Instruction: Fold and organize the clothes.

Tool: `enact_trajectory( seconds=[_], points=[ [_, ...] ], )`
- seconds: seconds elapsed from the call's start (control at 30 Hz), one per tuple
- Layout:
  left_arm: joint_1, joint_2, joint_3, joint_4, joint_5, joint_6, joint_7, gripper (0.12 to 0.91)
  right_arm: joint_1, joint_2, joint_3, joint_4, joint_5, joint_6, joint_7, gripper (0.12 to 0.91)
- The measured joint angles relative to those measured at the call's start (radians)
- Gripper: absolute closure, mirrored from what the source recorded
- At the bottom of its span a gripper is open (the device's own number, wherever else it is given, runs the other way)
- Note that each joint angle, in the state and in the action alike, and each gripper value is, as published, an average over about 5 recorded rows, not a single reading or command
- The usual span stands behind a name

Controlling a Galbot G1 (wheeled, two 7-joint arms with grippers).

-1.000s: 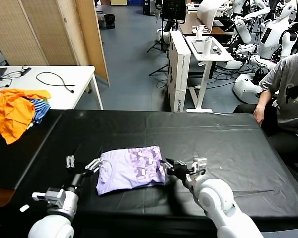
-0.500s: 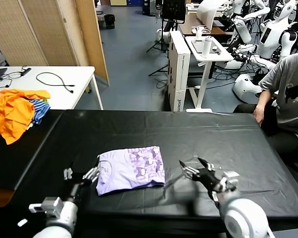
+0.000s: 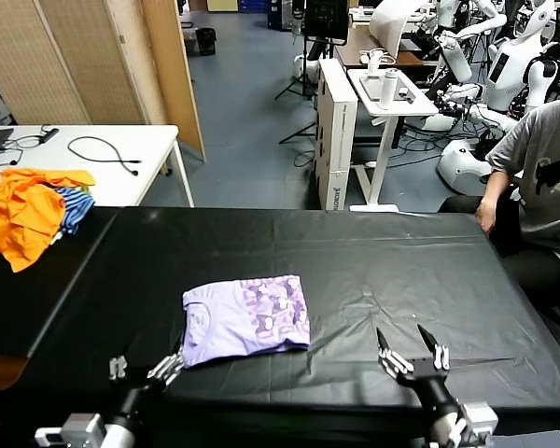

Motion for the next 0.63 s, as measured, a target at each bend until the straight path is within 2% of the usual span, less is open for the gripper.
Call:
enact_trajectory(
  seconds=[0.23, 0.63],
  points=[
    [0.015, -0.001, 0.002, -0.008, -0.004, -0.003, -0.013, 0.123, -0.063, 0.007, 0.0, -0.007, -0.038, 0.054, 0.001, 0.118],
    [0.014, -0.007, 0.019, -0.001, 0.015, 0.001, -0.005, 0.123, -0.094, 0.015, -0.003, -0.008, -0.055, 0.061, 0.001, 0.118]
  ],
)
